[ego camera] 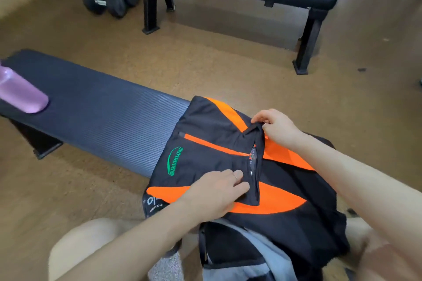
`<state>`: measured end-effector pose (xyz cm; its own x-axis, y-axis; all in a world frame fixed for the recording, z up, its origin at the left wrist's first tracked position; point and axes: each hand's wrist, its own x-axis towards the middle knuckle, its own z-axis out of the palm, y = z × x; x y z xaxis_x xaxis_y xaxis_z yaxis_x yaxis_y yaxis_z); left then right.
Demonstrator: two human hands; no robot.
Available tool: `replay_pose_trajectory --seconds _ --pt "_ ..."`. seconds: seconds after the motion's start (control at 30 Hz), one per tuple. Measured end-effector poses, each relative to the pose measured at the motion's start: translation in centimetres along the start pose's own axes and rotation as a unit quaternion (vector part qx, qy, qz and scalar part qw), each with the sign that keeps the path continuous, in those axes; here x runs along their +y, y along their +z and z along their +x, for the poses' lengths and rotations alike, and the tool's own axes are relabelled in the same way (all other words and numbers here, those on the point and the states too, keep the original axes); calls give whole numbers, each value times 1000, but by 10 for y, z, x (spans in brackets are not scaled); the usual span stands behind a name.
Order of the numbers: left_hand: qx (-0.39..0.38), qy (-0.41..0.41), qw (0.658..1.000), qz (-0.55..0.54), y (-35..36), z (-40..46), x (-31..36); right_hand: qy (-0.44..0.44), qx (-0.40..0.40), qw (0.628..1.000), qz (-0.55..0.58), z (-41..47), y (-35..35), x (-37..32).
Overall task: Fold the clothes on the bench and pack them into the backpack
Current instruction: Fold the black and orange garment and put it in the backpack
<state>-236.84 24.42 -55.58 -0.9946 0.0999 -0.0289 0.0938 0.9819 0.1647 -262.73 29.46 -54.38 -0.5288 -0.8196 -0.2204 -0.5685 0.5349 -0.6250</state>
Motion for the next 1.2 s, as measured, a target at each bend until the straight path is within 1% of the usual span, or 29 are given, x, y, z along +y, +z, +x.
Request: replay_pose_trajectory --seconds 0.07,0.17,0.23,0.27,0.33,0.4,0.43,0.47,0.5,0.57,0.63,0.73,0.8,0.87,0.93,1.0,1.07,1.2 --pt "-2 0 1000 5 0 -2 3 -34 23 998 -49 -4 3 -3" --pt "-8 9 1000 0 -2 -7 1 -85 8 988 -126 -20 10 -12" --pt "-12 0 999 -37 -14 -12 -4 -116 47 970 -211 -31 21 -16" --pt "-2 -29 997 -66 -24 -15 -10 -128 78 958 -244 -36 28 -16" --pt "41 -147 981 -121 -42 -24 -31 -134 117 951 -253 -47 40 -25" --pt "82 -301 942 -127 -51 -37 -63 -129 124 965 -194 -58 55 -42" --pt "73 -380 913 -128 -53 -45 -79 -123 122 971 -162 -63 62 -49" --pt "48 -447 882 -140 -53 -52 -92 -111 117 976 -147 -66 71 -51" --pt "19 -497 852 -164 -51 -58 -102 -92 104 980 -144 -69 77 -52" --pt "-13 -546 808 -222 -45 -67 -110 -43 75 986 -142 -73 86 -48" --pt "-10 -558 790 -255 -38 -68 -111 -25 71 989 -125 -74 89 -45" --pt "-4 -559 775 -294 -38 -64 -108 -23 87 994 -55 -73 85 -54" --pt "3 -552 769 -322 -41 -61 -107 -17 98 995 -5 -73 80 -63" --pt "19 -533 770 -350 -46 -59 -102 2 81 995 50 -72 74 -70" --pt "43 -503 784 -361 -54 -55 -93 29 46 992 115 -67 69 -78" --pt "58 -466 813 -345 -62 -50 -82 44 24 986 159 -59 63 -90" --pt "58 -438 835 -327 -70 -45 -70 48 14 984 168 -48 54 -108" --pt "63 -407 863 -292 -78 -39 -53 68 -17 983 168 -14 47 -146"
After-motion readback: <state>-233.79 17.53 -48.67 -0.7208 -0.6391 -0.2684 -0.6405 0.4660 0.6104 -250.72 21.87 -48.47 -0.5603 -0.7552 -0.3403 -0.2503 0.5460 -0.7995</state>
